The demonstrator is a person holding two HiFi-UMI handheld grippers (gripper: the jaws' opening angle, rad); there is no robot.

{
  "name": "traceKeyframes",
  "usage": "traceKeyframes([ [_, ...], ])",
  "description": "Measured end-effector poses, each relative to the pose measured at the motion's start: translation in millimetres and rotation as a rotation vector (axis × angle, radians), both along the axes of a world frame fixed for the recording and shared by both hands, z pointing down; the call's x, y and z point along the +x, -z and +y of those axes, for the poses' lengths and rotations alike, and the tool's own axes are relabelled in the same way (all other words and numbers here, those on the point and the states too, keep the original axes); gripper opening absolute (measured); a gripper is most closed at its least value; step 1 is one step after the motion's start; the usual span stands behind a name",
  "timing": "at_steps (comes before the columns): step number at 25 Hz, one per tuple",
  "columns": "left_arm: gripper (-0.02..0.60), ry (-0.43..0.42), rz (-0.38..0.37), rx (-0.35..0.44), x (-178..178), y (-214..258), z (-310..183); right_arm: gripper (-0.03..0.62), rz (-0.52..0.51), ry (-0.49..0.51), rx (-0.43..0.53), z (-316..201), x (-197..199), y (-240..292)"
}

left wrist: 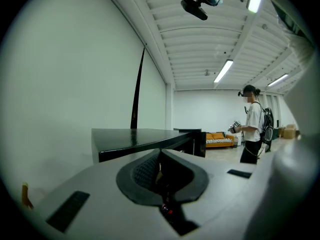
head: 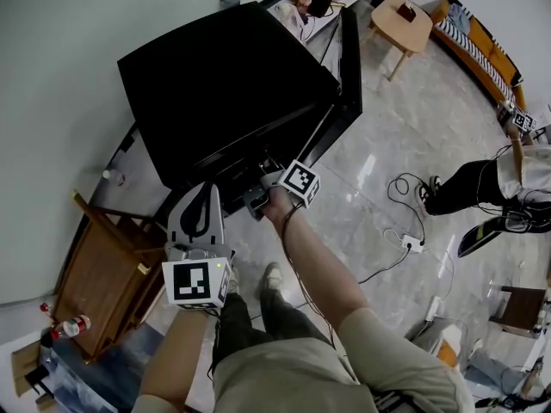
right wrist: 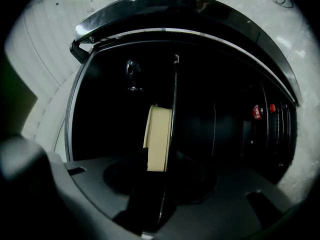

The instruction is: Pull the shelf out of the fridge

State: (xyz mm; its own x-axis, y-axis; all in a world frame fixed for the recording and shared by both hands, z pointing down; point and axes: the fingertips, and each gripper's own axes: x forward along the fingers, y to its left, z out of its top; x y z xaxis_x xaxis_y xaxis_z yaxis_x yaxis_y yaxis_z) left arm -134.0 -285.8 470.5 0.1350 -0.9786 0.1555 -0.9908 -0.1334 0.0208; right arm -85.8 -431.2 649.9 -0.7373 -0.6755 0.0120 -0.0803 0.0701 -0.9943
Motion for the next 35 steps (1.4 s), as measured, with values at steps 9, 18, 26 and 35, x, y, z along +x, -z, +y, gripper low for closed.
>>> traceKeyframes([
  [9, 0.008, -0.007, 0.012, -0.016, 3, -3, 3, 0.133, -0.029, -0.022, -0.014, -15, -8, -9],
  [18, 0.008, -0.006, -0.001, -0.024, -3, -7, 4, 0.092, -0.054, -0.045, -0.062, -27, -17, -19],
  [26, 0.008, -0.019, -0.003, -0.039, -2, -10, 7, 0.005, -0.072, -0.067, -0.067, -30, -20, -14],
  [35, 0.008, -0.036, -0.007, -0.049, 0, -11, 8, 0.003, -0.04, -0.066, -0.091, -25, -16, -13],
])
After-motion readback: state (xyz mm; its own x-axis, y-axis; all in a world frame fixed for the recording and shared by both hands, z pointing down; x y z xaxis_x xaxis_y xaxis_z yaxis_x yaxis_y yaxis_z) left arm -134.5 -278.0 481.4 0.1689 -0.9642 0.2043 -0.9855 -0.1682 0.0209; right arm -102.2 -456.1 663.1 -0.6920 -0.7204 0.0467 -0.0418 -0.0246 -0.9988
